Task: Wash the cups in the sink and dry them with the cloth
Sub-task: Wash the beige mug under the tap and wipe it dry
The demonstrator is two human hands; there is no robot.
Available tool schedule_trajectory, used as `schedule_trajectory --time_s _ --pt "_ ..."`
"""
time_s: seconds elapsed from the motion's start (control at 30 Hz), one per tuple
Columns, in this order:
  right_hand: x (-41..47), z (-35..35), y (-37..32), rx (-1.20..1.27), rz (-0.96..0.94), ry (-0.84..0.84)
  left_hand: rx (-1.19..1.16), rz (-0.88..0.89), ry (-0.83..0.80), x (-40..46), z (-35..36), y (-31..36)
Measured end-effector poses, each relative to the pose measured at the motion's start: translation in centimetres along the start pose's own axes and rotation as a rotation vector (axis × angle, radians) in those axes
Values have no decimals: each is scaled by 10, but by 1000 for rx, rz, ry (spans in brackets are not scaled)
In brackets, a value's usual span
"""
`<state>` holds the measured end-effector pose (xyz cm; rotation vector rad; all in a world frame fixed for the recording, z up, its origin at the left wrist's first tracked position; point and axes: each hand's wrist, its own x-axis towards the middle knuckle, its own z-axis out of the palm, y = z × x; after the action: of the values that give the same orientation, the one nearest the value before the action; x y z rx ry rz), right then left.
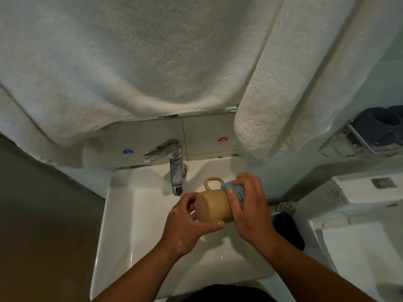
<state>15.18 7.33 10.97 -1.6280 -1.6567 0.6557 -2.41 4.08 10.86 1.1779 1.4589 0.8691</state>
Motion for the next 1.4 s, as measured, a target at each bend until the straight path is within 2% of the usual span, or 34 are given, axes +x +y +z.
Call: schedule_trajectory --time_s 0.13,0.3,0.5,0.7,0.77,0.87,0.93,1.0,1.13,1.27,1.33,1.4 --pt "-4 2 -6 -19 -54 3 30 47 34 0 2 0" --pt "-16 7 -17 17 -310 -63 -10 66 3 -3 5 1" --pt "-5 -1 5 96 -55 33 -75 85 -43 -7 -2 4" --pt "-6 -4 0 178 -16 32 -78 108 -31 -7 -8 -1" --pt "-4 -6 11 149 12 -6 -31 107 -24 -6 -11 -3" --pt "-2 -15 17 313 262 -51 157 146 12 -4 -16 -6" --pt "-1 -21 13 388 341 -51 275 192 32 -3 -18 -9" --pt "0 -23 4 336 280 -93 304 214 40 -1 -16 -11" --pt "5 -20 -18 13 -100 -138 337 291 63 1 -10 -11" --pt "-6 -1 -33 -46 -232 -191 285 318 97 2 -7 -7" --pt "-16 3 -23 -85 -371 -216 277 332 105 2 -9 -9" --pt "-14 -5 -6 -103 -420 -220 296 329 112 -1 -11 -13"
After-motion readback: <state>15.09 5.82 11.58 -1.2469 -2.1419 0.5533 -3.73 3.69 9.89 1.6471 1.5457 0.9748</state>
